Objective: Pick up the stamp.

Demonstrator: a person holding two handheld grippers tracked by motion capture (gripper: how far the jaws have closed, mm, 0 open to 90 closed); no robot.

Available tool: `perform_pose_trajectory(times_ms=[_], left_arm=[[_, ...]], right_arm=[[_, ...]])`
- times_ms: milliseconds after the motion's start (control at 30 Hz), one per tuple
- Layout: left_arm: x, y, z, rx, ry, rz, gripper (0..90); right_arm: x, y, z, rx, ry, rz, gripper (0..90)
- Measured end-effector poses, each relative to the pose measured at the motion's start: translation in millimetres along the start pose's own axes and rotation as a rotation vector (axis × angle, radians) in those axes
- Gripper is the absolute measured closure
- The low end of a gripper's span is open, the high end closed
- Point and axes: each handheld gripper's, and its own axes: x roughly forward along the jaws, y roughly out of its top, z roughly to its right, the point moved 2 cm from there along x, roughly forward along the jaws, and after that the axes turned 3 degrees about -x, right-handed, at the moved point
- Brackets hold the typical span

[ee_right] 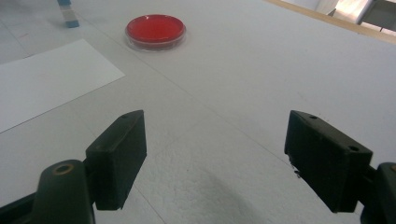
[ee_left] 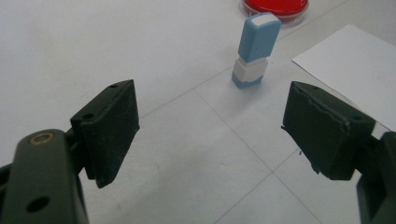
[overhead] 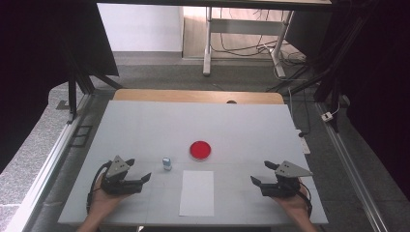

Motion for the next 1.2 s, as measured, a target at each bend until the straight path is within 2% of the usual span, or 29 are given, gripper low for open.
perform_pose_trajectory(times_ms=[367,567,900,967,1200], left_arm=[[0.0,9.3,3.5,0.014,-0.015,0.018,18.6],[0.7,16.4,7.4,0.024,-0.041,0.026,18.8],[13.4,34.2,12.9,0.059,-0.064,0.009,19.2],[15.7,35.7,13.7,0.064,-0.064,0.007,19.3],[20.5,40.0,13.6,0.075,-0.073,0.004,20.6]], right_arm=[[0.6,0.0,-0.1,0.019,-0.007,-0.002,20.7],[0.9,-0.7,-1.6,0.017,-0.002,-0.007,20.7],[1.9,-1.0,-2.0,0.014,-0.004,-0.004,20.7],[1.7,-1.5,-1.7,0.011,-0.016,-0.015,20.8],[2.9,-1.9,-2.3,0.012,-0.009,-0.015,20.8]])
